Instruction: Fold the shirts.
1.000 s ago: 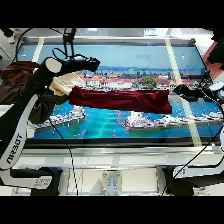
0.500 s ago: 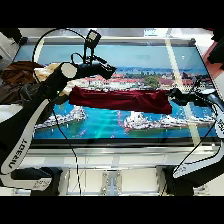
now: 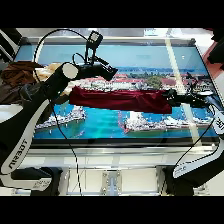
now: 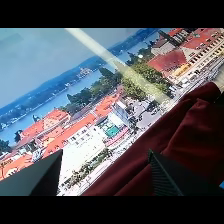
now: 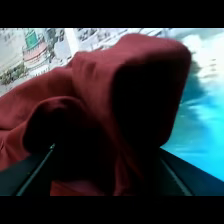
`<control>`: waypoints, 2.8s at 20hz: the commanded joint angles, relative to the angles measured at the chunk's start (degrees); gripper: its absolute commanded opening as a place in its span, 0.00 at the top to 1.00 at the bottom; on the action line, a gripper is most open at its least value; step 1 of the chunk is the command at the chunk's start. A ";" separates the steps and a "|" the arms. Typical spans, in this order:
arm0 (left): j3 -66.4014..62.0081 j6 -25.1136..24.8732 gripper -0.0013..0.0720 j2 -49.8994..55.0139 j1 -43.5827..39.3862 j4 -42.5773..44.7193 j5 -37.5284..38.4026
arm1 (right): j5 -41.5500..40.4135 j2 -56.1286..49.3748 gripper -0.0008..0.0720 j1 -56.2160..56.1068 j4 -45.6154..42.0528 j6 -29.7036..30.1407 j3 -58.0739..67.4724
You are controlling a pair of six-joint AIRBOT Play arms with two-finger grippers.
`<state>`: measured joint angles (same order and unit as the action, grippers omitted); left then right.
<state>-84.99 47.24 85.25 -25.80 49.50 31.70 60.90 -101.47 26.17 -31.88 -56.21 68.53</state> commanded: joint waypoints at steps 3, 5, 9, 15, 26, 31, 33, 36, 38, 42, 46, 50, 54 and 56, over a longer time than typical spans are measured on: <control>0.00 2.45 0.78 3.28 -0.02 2.16 -0.76 | 4.46 -0.09 0.73 -0.04 3.43 0.83 0.04; 0.00 5.31 0.97 6.91 -0.02 1.68 -0.76 | 5.33 -0.07 0.84 -0.02 5.55 1.33 0.07; 0.00 16.72 0.97 14.78 -0.04 1.46 -0.02 | 12.57 0.02 0.96 -0.04 9.33 4.02 0.76; -0.04 22.32 0.97 22.49 -1.29 1.18 3.82 | 17.86 3.78 0.96 -0.81 11.15 3.98 1.57; -0.04 24.92 0.97 24.94 -10.05 -6.08 7.96 | 19.17 15.26 0.96 -5.88 13.73 3.93 1.57; -0.44 25.00 0.97 24.83 -18.36 -7.23 7.72 | 22.86 16.85 0.96 -6.16 14.49 3.74 1.57; -2.34 25.09 0.97 24.61 -18.67 -7.96 7.63 | 22.93 19.04 0.96 -6.14 14.19 3.72 1.57; -8.20 25.09 0.97 24.15 -18.47 -7.82 8.31 | 22.64 22.43 0.96 -6.14 12.52 3.72 1.57; -13.38 25.03 0.97 23.89 -18.40 -4.76 10.82 | 22.14 23.76 0.96 -6.12 11.34 3.50 1.57; -21.42 31.10 0.97 23.74 -17.46 16.44 26.40 | 20.20 24.48 0.96 -6.16 11.96 1.99 1.57; -21.94 35.95 0.97 24.09 -17.20 40.39 29.86 | 18.62 24.81 0.96 -6.27 13.94 1.95 2.03; -21.97 37.53 0.97 26.43 -16.48 45.03 19.80 | 17.88 24.81 0.96 -6.27 13.42 -0.28 8.20; -21.97 39.95 0.97 30.40 -15.15 45.09 17.84 | 18.10 24.83 0.96 -6.29 11.54 -4.33 12.59; -21.97 41.88 0.97 31.91 -14.53 44.19 14.95 | 18.47 24.81 0.96 -6.62 11.10 -4.50 12.68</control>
<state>-106.85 86.39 115.07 -41.08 92.77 50.46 79.18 -76.66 19.86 -19.64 -58.98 79.66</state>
